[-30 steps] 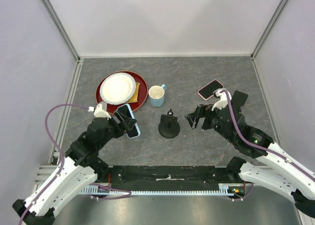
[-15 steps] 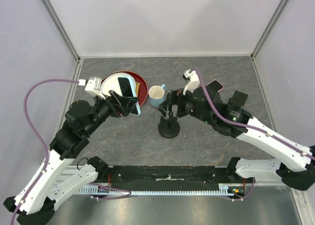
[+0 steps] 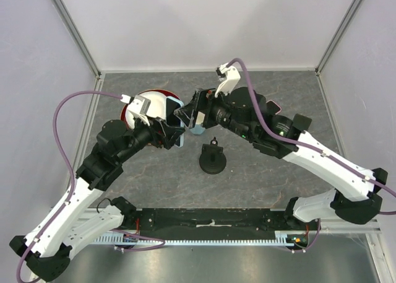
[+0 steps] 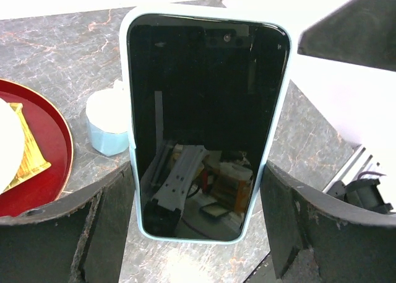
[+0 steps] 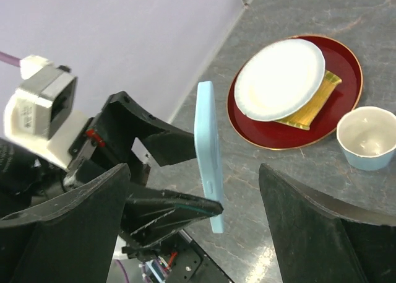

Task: Place the phone on the phone stand

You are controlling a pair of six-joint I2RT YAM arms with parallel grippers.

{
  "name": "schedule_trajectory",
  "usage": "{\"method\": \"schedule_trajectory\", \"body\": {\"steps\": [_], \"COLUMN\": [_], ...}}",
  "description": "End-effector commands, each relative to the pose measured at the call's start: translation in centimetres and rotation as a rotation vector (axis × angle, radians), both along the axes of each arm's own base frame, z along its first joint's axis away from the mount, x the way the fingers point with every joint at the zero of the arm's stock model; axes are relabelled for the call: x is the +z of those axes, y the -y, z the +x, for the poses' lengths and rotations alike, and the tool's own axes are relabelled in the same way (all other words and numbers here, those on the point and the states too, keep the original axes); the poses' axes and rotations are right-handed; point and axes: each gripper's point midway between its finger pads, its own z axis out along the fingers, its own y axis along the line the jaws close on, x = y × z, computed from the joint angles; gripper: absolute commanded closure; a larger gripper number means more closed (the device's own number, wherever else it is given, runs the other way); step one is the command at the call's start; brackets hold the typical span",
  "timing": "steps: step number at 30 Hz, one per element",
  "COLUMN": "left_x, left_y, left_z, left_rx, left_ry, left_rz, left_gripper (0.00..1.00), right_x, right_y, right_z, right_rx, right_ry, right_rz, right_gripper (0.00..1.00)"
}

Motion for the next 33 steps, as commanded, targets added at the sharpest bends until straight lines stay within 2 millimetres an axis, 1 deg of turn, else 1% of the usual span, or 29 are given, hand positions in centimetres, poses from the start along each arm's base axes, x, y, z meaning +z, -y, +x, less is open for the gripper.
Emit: {"method": "schedule_trajectory", "body": {"steps": [1, 2, 3, 4, 5, 6, 7, 9, 10, 11, 12, 13, 18, 21, 22, 23, 24, 25, 26, 27, 28, 29, 30, 31, 32, 33], "left_x": [3.8, 3.0, 2.8, 2.9, 2.2, 2.0, 1.9, 1.5, 1.5, 1.4, 1.3, 1.3, 1.0, 0.9, 0.9, 1.0, 1.0, 1.0, 1.2, 1.3, 1.2, 1.4, 1.5, 1.8, 1.8, 2.0], "left_y": [0.6, 0.8, 0.9, 0.8, 0.9, 0.8, 0.7, 0.7, 0.6, 0.5, 0.5, 0.4, 0.6, 0.9, 1.0, 1.1, 1.1, 1.3, 1.5, 1.6, 2.0, 2.2, 2.5, 2.9, 3.0, 3.1], "left_z": [-0.8, -0.8, -1.0, -1.1, -1.0, -1.1, -1.1, -1.2, -1.2, -1.2, -1.2, -1.1, -1.1, -1.2, -1.4, -1.5, -1.5, -1.7, -1.8, -2.0, -2.4, -2.7, -3.1, -4.0, -4.4, -4.9], "left_rx": [-0.08, -0.09, -0.1, -0.103, -0.104, -0.104, -0.102, -0.103, -0.1, -0.097, -0.095, -0.091, -0.099, -0.118, -0.128, -0.131, -0.134, -0.144, -0.16, -0.175, -0.206, -0.225, -0.251, -0.302, -0.324, -0.348], "left_ry": [0.238, 0.232, 0.237, 0.251, 0.242, 0.246, 0.244, 0.241, 0.243, 0.245, 0.246, 0.247, 0.24, 0.232, 0.234, 0.23, 0.228, 0.226, 0.227, 0.223, 0.211, 0.209, 0.213, 0.226, 0.23, 0.241], "left_rz": [-0.041, -0.038, -0.035, -0.042, -0.035, -0.03, -0.026, -0.021, -0.022, -0.022, -0.017, -0.015, -0.008, -0.009, -0.011, -0.017, -0.023, -0.026, -0.029, -0.032, -0.033, -0.045, -0.048, -0.057, -0.061, -0.064], "left_gripper": [0.98, 0.98, 0.98, 0.98, 0.98, 0.98, 0.98, 0.98, 0.98, 0.98, 0.98, 0.98, 0.98, 0.98, 0.98, 0.98, 0.98, 0.98, 0.98, 0.95, 0.87, 0.69, 0.6, 0.52, 0.43, 0.36], "right_x": [-0.4, -0.3, -0.9, -1.1, -1.4, -2.2, -2.6, -3.6, -3.8, -3.9, -4.6, -4.8, -6.1, -6.6, -6.6, -6.6, -6.7, -6.7, -6.0, -6.3, -6.2, -5.3, -5.8, -5.9, -4.7, -5.5], "right_y": [-0.9, -1.2, -1.6, -1.9, -2.2, -2.6, -2.8, -3.3, -3.4, -3.6, -3.6, -3.8, -4.3, -4.1, -4.1, -4.0, -3.8, -3.7, -3.5, -3.3, -3.0, -2.6, -2.2, -1.7, -0.9, -0.5], "right_z": [1.3, 1.5, 1.5, 1.6, 1.7, 1.8, 1.9, 2.1, 2.2, 2.2, 2.3, 2.2, 2.0, 2.0, 2.0, 2.0, 2.0, 1.9, 1.8, 1.7, 1.8, 1.6, 1.6, 1.7, 1.4, 1.2], "right_rx": [-0.035, -0.035, -0.025, -0.02, -0.017, -0.012, -0.01, -0.006, -0.004, -0.003, -0.006, 0.004, 0.025, 0.018, 0.018, 0.015, 0.008, 0.008, 0.007, 0.002, -0.005, -0.011, -0.018, -0.035, -0.043, -0.046], "right_ry": [0.014, 0.019, 0.014, 0.013, 0.01, 0.005, -0.001, -0.008, -0.008, -0.006, -0.013, -0.016, -0.031, -0.028, -0.027, -0.026, -0.027, -0.028, -0.018, -0.019, -0.013, 0.004, 0.006, 0.013, 0.038, 0.042], "right_rz": [-0.019, -0.012, -0.017, -0.018, -0.022, -0.037, -0.042, -0.05, -0.05, -0.044, -0.053, -0.052, -0.051, -0.057, -0.056, -0.051, -0.05, -0.044, -0.018, -0.018, -0.011, 0.014, 0.01, 0.015, 0.047, 0.029], "right_gripper": [0.11, 0.12, 0.13, 0.17, 0.2, 0.22, 0.27, 0.31, 0.36, 0.39, 0.42, 0.46, 0.48, 0.58, 0.7, 0.76, 0.89, 0.95, 1.0, 1.0, 1.0, 1.0, 1.0, 1.0, 1.0, 1.0]}}
